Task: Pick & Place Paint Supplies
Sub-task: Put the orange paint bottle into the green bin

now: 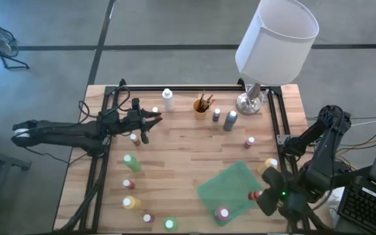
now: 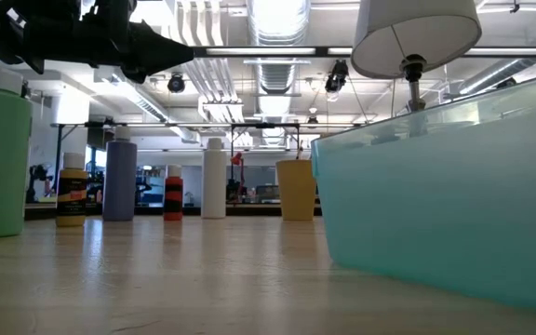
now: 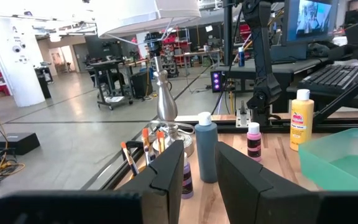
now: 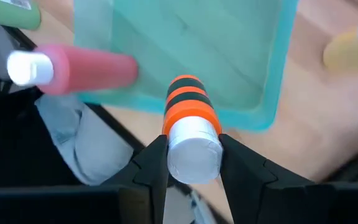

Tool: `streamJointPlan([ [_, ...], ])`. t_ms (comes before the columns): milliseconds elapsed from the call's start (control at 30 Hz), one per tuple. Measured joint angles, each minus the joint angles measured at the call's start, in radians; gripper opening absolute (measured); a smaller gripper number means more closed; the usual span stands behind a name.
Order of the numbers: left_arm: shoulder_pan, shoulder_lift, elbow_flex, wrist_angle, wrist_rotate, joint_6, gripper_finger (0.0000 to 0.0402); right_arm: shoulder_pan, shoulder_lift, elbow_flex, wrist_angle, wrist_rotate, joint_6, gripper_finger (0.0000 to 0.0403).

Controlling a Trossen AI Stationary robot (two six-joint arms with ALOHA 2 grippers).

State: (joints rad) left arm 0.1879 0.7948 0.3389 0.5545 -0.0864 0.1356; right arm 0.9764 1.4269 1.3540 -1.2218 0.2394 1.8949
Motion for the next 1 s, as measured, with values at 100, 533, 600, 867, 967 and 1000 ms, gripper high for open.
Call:
streamJointPlan([
  [100,0.0,0.0,0.0,0.0,0.0,0.0,0.0097,-0.045,0.0,0.0,0.002,0.0,-0.11,0.0112],
  [533,0.0,0.0,0.0,-0.002,0.0,0.0,0.0097,-0.156,0.059,-0.002,0.099,-0.002,-0.504,0.0112],
  [600,0.0,0.0,0.0,-0.001,0.0,0.0,0.0097,-0.156,0.085,-0.002,0.133,-0.003,-0.543,0.0112],
  [867,0.0,0.0,0.0,-0.001,0.0,0.0,0.0097,-0.154,0.203,-0.002,0.204,-0.084,-0.545,0.0112],
  [967,0.0,0.0,0.0,-0.006,0.0,0.0,0.0097,-0.155,0.243,-0.002,0.272,-0.084,-0.572,0.0112],
  [1000,0.0,0.0,0.0,-0.012,0.0,-0.001,0.0097,-0.155,0.255,-0.002,0.292,-0.085,-0.581,0.0112],
])
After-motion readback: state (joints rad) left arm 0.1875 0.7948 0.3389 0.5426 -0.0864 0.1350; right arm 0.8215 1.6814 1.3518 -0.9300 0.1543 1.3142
